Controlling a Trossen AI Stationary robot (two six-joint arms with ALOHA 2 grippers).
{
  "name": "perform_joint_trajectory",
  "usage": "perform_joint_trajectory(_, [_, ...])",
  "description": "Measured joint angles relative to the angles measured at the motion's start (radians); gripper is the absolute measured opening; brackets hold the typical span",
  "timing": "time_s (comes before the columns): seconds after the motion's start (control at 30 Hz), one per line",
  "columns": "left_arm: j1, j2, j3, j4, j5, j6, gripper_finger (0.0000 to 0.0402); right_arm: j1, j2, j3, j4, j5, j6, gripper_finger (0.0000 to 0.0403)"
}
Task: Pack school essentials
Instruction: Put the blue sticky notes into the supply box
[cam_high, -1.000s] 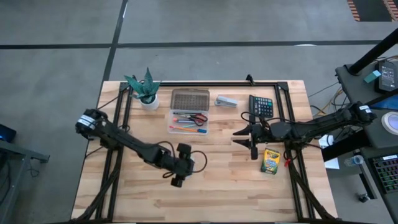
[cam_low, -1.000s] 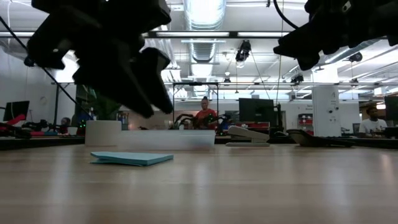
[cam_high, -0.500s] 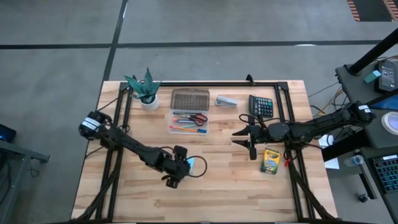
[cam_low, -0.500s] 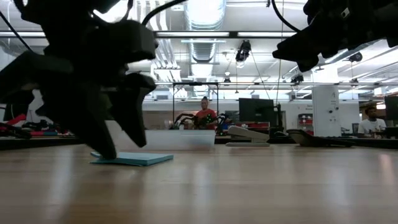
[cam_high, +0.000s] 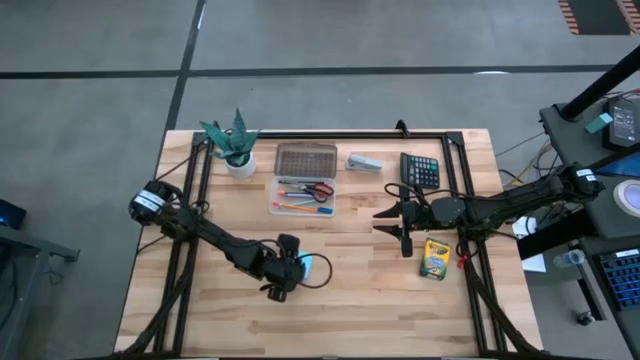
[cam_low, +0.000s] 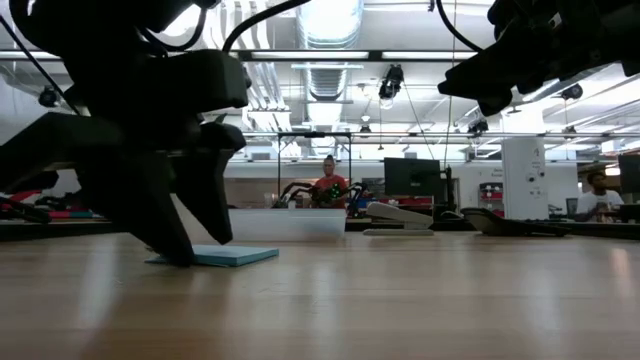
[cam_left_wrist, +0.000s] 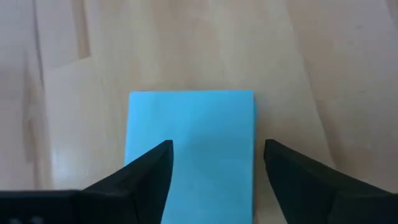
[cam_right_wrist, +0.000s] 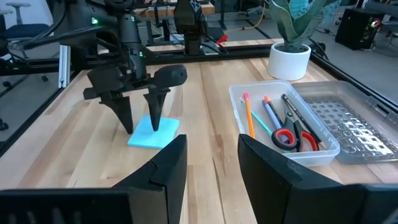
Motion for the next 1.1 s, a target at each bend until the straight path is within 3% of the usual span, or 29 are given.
perform_joint_trajectory(0.43, [0.011, 0.002, -0.097, 0.039, -0.032, -0.113, 0.0145, 0.000, 0.000, 0.000, 0.000, 0.000, 0.000, 0.0132])
perform_joint_trajectory(0.77, [0.016, 0.002, -0.140, 0.117, -0.003, -0.127, 0.0010, 0.000, 0.000, 0.000, 0.000, 0.000, 0.000, 0.0132])
perform_joint_trajectory(1.1, [0.017, -0.069, -0.142, 0.157, -0.007, -0.098, 0.0001, 0.000, 0.000, 0.000, 0.000, 0.000, 0.000, 0.0132])
